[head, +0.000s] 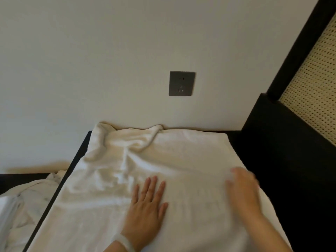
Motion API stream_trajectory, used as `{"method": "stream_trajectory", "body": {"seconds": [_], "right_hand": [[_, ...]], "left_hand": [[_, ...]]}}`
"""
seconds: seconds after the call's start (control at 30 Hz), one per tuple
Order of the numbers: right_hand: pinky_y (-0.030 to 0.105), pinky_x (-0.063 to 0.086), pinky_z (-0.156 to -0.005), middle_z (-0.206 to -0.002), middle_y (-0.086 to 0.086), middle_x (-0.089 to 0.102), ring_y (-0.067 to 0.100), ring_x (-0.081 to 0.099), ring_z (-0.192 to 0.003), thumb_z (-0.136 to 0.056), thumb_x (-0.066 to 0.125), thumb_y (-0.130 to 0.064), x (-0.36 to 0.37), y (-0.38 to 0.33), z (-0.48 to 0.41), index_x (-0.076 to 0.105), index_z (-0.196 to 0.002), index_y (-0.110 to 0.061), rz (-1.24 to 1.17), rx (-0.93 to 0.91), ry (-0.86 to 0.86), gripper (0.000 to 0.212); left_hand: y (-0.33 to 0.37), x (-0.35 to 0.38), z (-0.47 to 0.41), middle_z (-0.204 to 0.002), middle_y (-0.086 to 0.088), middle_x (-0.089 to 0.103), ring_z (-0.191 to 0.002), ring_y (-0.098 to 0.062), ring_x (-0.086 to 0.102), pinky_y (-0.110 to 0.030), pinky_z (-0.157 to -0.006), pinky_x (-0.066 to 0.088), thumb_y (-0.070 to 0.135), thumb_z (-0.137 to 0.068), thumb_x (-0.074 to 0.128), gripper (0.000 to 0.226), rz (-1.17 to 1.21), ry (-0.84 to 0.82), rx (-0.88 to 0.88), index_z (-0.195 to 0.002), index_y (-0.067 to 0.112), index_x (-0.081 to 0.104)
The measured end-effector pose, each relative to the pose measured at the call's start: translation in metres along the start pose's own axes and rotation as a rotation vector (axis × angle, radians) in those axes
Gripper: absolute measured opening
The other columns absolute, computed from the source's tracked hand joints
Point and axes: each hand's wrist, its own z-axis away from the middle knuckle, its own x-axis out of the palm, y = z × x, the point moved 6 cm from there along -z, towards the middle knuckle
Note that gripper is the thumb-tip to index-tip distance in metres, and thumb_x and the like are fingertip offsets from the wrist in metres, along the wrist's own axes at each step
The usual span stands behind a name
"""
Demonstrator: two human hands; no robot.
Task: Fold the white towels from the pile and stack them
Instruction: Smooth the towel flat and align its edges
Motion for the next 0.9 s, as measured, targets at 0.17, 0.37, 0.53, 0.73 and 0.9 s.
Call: {"method": "stream_trajectory", "body": {"seconds": [0.17, 0.37, 0.53, 0.73, 0.9], "right_hand": [[0.026, -0.012, -0.120, -0.158, -0.015, -0.010, 0.006, -0.010, -0.149, -0.104, 0.033, -0.041, 0.070, -0.088, 0.014, 0.004, -0.157, -0.026, -0.072, -0.547, -0.309, 0.061], [0.038, -0.011, -0.120, -0.165, 0.002, 0.009, 0.018, 0.006, -0.153, -0.103, 0.018, -0.045, 0.076, -0.092, -0.025, 0.013, -0.158, -0.014, 0.116, -0.317, -0.206, 0.063], [0.035, -0.012, -0.120, -0.165, -0.002, 0.002, 0.013, 0.001, -0.152, -0.099, 0.009, -0.047, 0.089, -0.145, -0.016, 0.011, -0.158, -0.023, 0.058, -0.479, -0.227, 0.063], [0.037, -0.012, -0.121, -0.165, -0.009, -0.005, 0.008, -0.007, -0.151, -0.084, -0.014, -0.053, 0.098, -0.140, -0.020, 0.002, -0.158, -0.028, 0.087, -0.424, -0.272, 0.079], [0.055, -0.009, -0.119, -0.163, -0.015, -0.012, 0.008, -0.011, -0.151, -0.102, 0.012, -0.051, 0.096, -0.135, -0.014, -0.005, -0.156, -0.036, 0.127, -0.312, -0.300, 0.059]], "left_hand": [[-0.027, 0.000, -0.012, -0.149, -0.003, 0.045, -0.136, -0.026, 0.045, -0.047, -0.107, 0.022, 0.050, -0.093, 0.033, 0.057, -0.033, -0.036, -0.005, -0.141, 0.026, 0.052], [-0.104, -0.010, -0.028, -0.150, -0.002, 0.043, -0.137, -0.028, 0.043, -0.041, -0.112, 0.012, 0.048, -0.095, 0.028, 0.059, -0.041, -0.014, -0.187, -0.143, 0.021, 0.049], [-0.118, -0.004, -0.038, -0.163, 0.005, 0.003, -0.151, -0.024, 0.006, -0.040, -0.117, -0.001, 0.054, -0.097, 0.011, 0.063, -0.054, -0.078, -0.134, -0.156, 0.032, 0.013], [-0.165, -0.013, -0.016, -0.160, 0.011, -0.008, -0.151, -0.019, -0.005, -0.050, -0.117, -0.009, 0.058, -0.097, 0.008, 0.063, -0.037, -0.025, -0.309, -0.155, 0.033, 0.004], [-0.174, -0.006, 0.001, -0.158, 0.013, -0.026, -0.147, -0.017, -0.024, -0.059, -0.117, -0.009, 0.057, -0.100, 0.008, 0.060, -0.031, -0.074, -0.431, -0.151, 0.038, -0.018]]}}
